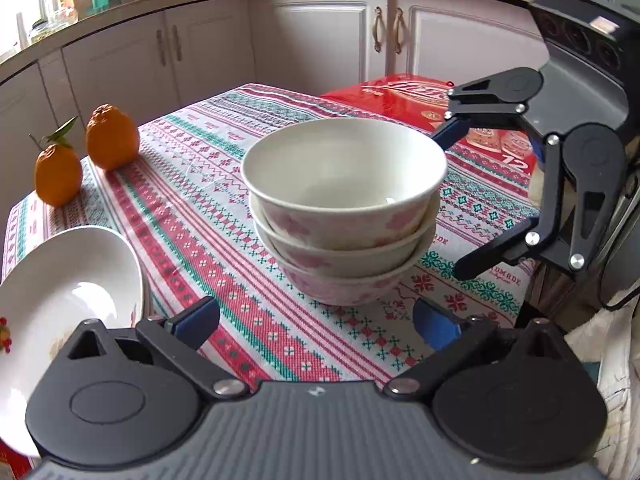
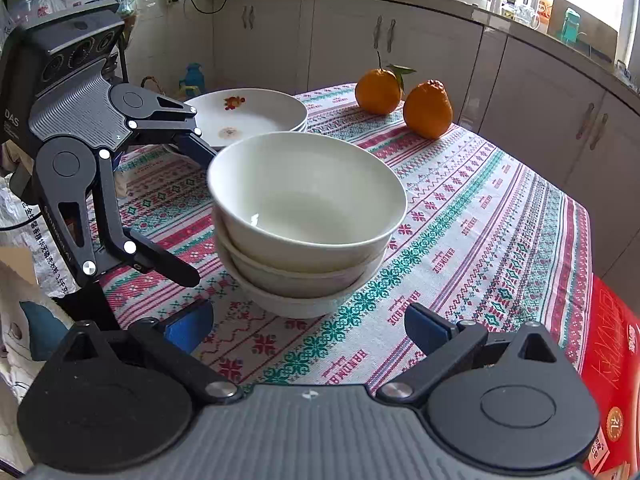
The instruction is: Organize plates and bowls
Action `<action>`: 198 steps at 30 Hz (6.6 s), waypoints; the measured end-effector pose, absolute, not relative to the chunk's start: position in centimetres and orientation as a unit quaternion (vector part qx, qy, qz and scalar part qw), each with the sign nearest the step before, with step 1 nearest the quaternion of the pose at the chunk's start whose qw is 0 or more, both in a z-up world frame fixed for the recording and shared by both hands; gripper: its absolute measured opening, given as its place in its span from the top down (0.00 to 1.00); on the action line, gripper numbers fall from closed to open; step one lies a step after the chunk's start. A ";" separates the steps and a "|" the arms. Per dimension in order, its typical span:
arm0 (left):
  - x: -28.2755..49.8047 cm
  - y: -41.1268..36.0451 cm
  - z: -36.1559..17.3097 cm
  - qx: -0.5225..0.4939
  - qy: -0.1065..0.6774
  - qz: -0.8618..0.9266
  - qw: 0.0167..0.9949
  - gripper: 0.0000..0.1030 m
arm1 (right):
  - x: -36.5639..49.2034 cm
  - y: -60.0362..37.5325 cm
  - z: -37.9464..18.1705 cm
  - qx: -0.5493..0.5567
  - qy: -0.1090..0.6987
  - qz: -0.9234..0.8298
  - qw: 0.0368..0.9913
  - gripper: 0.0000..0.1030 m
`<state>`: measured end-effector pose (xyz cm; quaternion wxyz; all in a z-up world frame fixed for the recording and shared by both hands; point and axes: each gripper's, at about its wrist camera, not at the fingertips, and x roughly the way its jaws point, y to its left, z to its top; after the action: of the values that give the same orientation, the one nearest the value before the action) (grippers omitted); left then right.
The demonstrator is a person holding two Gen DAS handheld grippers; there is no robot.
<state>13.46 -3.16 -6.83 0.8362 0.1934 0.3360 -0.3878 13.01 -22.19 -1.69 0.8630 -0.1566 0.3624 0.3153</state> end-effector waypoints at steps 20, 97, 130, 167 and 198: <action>16.5 -5.5 -6.9 0.272 0.333 -0.489 0.759 0.04 | 17.5 -21.2 -2.9 -0.247 0.374 0.417 0.791 0.03; 22.6 10.9 -2.9 0.241 0.366 -0.390 0.810 0.16 | 28.0 -2.2 0.0 -0.315 0.331 0.553 0.696 0.14; 8.9 9.6 0.5 0.044 0.261 -0.080 0.961 0.01 | 18.6 -11.0 3.0 -0.069 0.346 0.179 0.918 0.00; 0.4 5.0 2.4 -0.006 0.241 0.022 0.970 0.01 | 6.4 -12.2 4.2 -0.044 0.277 0.085 0.956 0.00; 0.3 4.6 2.7 -0.005 0.245 0.026 0.969 0.01 | 6.4 -12.3 4.4 -0.047 0.276 0.076 0.957 0.00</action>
<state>0.26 4.65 2.71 0.9692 -0.0048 0.2448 0.0264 6.35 -12.31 4.37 0.9572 -0.0466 0.2756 0.0757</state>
